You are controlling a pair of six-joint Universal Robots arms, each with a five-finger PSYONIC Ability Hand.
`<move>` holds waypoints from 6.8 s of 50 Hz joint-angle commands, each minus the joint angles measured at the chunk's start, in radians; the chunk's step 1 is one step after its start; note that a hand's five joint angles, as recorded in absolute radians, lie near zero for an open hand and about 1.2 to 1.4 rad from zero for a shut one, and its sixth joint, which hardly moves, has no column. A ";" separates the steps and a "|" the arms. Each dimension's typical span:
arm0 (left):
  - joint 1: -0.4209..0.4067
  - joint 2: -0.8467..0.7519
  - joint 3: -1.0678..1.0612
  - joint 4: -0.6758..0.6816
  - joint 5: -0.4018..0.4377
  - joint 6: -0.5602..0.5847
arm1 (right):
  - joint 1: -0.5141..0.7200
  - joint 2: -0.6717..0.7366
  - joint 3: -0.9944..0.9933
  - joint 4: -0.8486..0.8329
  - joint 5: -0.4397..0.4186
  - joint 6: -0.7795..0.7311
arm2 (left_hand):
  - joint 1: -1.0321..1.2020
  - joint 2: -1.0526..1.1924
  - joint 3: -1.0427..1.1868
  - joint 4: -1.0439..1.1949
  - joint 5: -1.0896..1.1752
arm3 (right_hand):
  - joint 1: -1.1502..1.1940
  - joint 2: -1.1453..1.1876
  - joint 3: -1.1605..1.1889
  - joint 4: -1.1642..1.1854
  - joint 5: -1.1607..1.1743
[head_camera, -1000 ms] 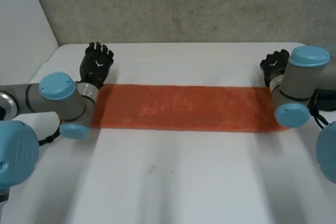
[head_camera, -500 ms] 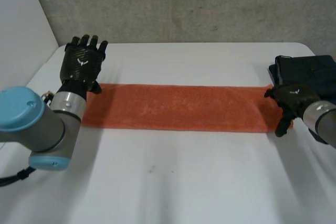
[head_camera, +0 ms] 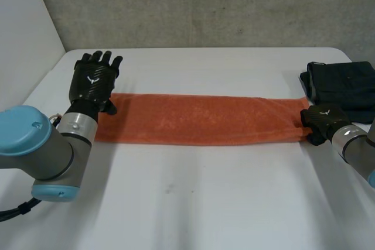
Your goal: Fold the laundry.
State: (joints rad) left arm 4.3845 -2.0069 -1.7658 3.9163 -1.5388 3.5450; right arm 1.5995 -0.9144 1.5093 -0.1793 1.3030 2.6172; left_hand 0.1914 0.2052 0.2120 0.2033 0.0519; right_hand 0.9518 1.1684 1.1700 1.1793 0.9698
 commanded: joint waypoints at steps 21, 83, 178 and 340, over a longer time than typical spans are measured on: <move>-0.003 0.017 -0.006 -0.018 -0.034 -0.009 | -0.497 -0.231 0.120 0.086 0.010 -0.459 | -0.017 -0.031 -0.038 -0.029 -0.052 | 0.444 0.228 0.226 0.217 0.252; -0.287 -0.084 0.195 -0.180 0.017 -0.006 | 0.191 -0.192 0.249 0.029 0.048 0.133 | -0.017 -0.031 -0.038 -0.029 -0.052 | 0.143 -0.074 -0.076 -0.085 -0.050; -0.161 0.186 0.563 -0.988 0.299 -0.313 | 0.649 -0.117 0.094 -0.123 0.176 0.265 | 0.022 0.008 0.001 0.010 -0.013 | -0.777 -0.994 -0.995 -1.005 -0.970; -0.163 0.115 0.520 -0.948 0.299 -0.385 | 0.166 0.029 -0.066 -0.022 -0.018 -0.011 | 0.019 0.005 -0.001 0.007 -0.016 | -0.397 -0.614 -0.615 -0.625 -0.590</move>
State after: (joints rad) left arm 4.2217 -1.8916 -1.2455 2.9684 -1.2393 3.1612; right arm 1.7652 -0.8887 1.4663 -0.2004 1.2870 2.5750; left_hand 0.1909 0.2052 0.2120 0.2033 0.0519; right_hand 0.4058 0.4772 0.4786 0.4676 0.2540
